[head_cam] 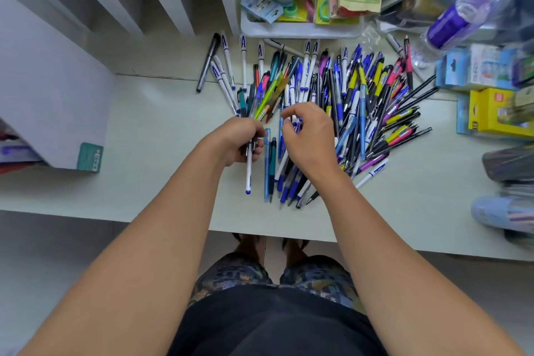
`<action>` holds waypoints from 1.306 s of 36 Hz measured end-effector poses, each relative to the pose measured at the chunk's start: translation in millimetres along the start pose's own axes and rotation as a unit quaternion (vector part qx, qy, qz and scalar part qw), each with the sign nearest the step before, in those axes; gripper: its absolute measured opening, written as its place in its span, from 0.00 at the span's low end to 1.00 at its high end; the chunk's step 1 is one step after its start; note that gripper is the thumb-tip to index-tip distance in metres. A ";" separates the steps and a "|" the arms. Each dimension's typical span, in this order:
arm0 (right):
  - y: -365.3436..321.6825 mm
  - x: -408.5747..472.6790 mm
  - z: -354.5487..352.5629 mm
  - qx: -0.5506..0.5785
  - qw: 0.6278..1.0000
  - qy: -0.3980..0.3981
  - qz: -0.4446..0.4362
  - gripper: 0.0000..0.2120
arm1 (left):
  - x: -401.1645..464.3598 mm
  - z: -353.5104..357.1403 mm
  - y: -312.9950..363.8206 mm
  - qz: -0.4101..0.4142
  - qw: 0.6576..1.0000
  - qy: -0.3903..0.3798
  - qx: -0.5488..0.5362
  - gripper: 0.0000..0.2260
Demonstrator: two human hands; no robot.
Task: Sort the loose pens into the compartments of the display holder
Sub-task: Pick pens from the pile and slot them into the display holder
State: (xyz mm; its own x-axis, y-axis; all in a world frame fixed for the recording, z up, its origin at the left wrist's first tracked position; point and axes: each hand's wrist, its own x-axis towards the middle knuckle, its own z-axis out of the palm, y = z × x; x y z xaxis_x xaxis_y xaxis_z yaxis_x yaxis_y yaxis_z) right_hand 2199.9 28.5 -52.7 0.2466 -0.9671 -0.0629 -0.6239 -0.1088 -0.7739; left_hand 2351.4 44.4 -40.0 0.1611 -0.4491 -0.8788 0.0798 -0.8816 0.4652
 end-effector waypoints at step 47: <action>-28.9 18.6 13.7 0.403 0.867 -0.098 0.278 0.07 | -35.8 -11.7 -18.4 0.145 0.954 -0.072 0.253 0.04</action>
State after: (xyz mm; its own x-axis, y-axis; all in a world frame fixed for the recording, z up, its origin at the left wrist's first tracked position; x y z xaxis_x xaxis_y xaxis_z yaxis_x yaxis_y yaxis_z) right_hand 2232.8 16.8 -40.2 0.2439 -0.7527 -0.6116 0.0146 0.6334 -0.7737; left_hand 2355.7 78.4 -15.9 -0.0345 -0.6679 -0.7435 -0.4385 -0.6584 0.6118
